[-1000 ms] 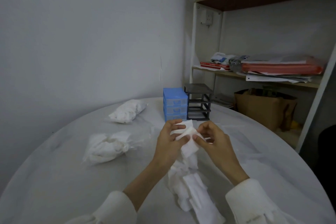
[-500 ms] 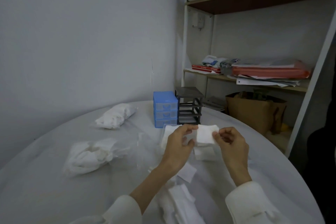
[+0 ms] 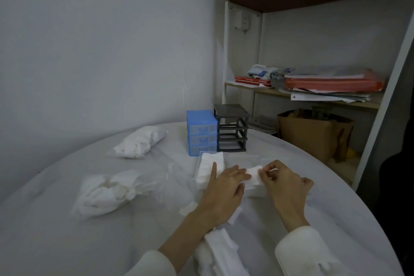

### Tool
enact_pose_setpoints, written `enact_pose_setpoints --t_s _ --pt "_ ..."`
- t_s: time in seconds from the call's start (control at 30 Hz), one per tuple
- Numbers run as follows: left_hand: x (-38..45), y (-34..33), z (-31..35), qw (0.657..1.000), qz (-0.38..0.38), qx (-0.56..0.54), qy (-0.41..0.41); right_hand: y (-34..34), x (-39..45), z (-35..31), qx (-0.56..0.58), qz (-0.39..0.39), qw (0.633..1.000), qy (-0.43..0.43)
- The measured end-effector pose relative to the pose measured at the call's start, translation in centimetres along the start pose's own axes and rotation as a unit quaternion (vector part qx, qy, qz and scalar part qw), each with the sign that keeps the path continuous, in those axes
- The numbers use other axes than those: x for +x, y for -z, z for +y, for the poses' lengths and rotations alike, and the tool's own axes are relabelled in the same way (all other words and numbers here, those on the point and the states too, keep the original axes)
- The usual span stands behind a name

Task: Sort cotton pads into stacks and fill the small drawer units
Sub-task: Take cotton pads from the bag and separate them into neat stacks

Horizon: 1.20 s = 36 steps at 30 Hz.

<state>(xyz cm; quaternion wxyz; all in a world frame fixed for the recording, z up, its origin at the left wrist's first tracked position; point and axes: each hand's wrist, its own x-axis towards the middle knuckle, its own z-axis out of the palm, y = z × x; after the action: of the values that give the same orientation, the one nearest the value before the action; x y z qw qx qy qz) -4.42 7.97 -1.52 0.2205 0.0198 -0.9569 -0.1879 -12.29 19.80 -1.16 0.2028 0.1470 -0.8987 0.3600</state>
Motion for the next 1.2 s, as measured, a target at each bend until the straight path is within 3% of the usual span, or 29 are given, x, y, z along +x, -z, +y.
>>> enact_pose_setpoints --t_s 0.17,0.67,0.87,1.03,1.2 --pt "-0.2 -0.1 0.0 0.998 -0.034 0.047 0.004 0.0 -0.4 -0.2 -0.119 -0.026 0.992 0.039" --pt "-0.4 0.0 0.3 0.996 -0.062 0.068 -0.008 -0.3 -0.8 -0.8 -0.117 -0.078 0.982 0.128" --pt "-0.2 1.5 -0.1 0.999 -0.038 0.025 -0.010 -0.3 -0.9 -0.7 -0.116 -0.094 0.980 0.129" --pt "-0.6 3.3 -0.6 0.997 -0.002 -0.077 0.006 -0.1 -1.0 -1.4 -0.110 -0.086 0.980 0.139" --pt "-2.5 4.0 -0.8 0.993 0.002 -0.115 0.014 0.1 -1.7 -1.9 -0.063 -0.090 0.976 0.190"
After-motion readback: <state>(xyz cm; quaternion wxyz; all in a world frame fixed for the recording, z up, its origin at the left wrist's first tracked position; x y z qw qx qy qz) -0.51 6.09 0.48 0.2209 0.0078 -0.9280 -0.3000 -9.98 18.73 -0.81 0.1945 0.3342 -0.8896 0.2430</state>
